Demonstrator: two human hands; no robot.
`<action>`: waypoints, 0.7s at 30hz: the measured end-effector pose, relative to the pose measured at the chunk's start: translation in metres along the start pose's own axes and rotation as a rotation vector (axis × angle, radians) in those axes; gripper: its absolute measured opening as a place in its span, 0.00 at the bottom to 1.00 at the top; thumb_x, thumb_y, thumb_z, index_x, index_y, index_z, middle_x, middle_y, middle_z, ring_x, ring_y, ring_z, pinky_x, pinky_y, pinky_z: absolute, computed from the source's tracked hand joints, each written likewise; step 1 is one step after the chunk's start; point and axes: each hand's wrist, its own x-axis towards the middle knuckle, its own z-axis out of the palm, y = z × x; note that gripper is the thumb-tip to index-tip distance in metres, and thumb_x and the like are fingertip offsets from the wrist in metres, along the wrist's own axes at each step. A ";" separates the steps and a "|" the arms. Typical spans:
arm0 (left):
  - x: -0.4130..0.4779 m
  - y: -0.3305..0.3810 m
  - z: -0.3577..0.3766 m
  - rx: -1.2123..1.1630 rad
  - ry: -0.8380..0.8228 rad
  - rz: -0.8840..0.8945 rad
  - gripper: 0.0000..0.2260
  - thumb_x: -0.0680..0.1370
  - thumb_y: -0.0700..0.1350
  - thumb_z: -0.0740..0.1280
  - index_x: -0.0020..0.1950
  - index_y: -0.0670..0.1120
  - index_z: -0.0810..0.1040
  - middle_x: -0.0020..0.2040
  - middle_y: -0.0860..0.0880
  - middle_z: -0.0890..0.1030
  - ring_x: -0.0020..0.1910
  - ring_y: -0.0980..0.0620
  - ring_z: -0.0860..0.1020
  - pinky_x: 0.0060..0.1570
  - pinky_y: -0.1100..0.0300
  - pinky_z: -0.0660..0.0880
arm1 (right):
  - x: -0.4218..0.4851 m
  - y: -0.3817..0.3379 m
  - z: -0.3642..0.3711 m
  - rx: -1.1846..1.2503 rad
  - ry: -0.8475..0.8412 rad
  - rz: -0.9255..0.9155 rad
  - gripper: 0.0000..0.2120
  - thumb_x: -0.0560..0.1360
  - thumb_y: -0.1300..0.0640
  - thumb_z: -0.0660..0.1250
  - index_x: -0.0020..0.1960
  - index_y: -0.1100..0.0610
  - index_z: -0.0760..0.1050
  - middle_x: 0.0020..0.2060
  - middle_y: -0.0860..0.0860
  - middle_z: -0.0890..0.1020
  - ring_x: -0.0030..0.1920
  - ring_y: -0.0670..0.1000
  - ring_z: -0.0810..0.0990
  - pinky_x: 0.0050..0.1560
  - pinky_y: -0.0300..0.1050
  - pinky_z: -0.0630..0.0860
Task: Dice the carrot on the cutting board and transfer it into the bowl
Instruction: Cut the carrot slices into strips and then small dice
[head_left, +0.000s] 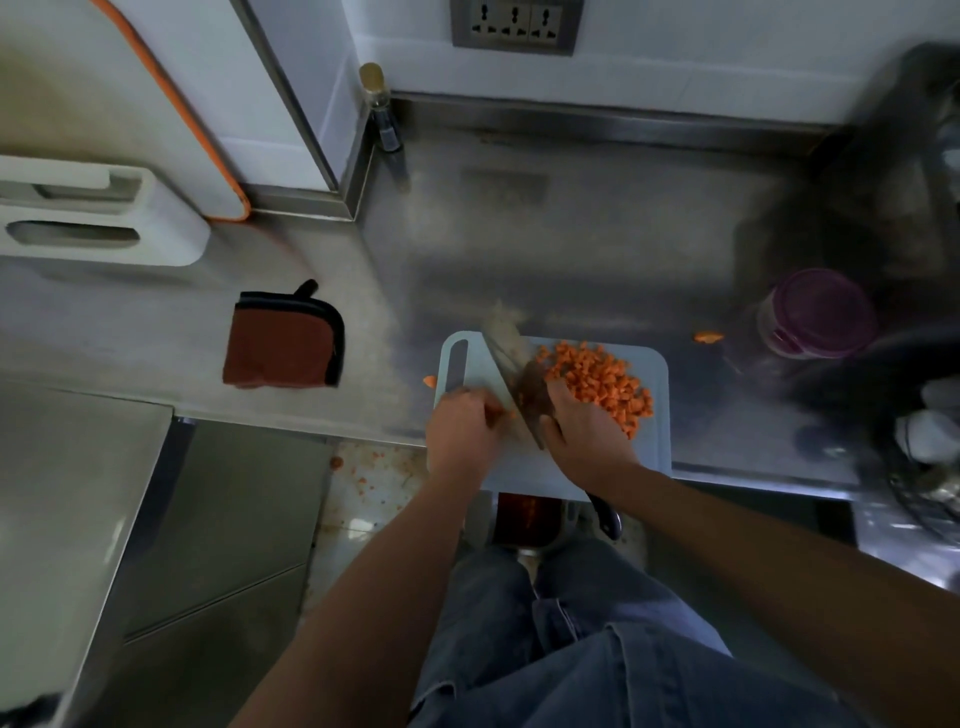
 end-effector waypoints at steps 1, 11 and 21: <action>0.000 0.001 0.002 -0.010 -0.015 0.006 0.05 0.77 0.44 0.67 0.47 0.50 0.83 0.46 0.52 0.83 0.45 0.51 0.80 0.42 0.62 0.71 | -0.001 0.000 0.000 -0.008 -0.005 -0.009 0.17 0.81 0.58 0.57 0.69 0.58 0.62 0.32 0.48 0.73 0.29 0.46 0.73 0.27 0.39 0.65; -0.001 0.024 0.010 -0.118 0.008 -0.040 0.09 0.77 0.41 0.67 0.56 0.48 0.80 0.50 0.49 0.82 0.48 0.49 0.80 0.48 0.59 0.75 | -0.010 0.030 -0.029 0.037 0.144 0.085 0.18 0.79 0.58 0.59 0.68 0.58 0.64 0.31 0.49 0.71 0.31 0.51 0.71 0.27 0.44 0.60; -0.013 0.071 0.003 -0.375 -0.026 -0.078 0.19 0.83 0.54 0.57 0.43 0.44 0.78 0.40 0.47 0.77 0.41 0.48 0.77 0.43 0.55 0.70 | -0.031 0.041 -0.039 -0.125 0.235 0.069 0.26 0.78 0.55 0.60 0.74 0.51 0.58 0.38 0.55 0.80 0.36 0.59 0.78 0.33 0.48 0.72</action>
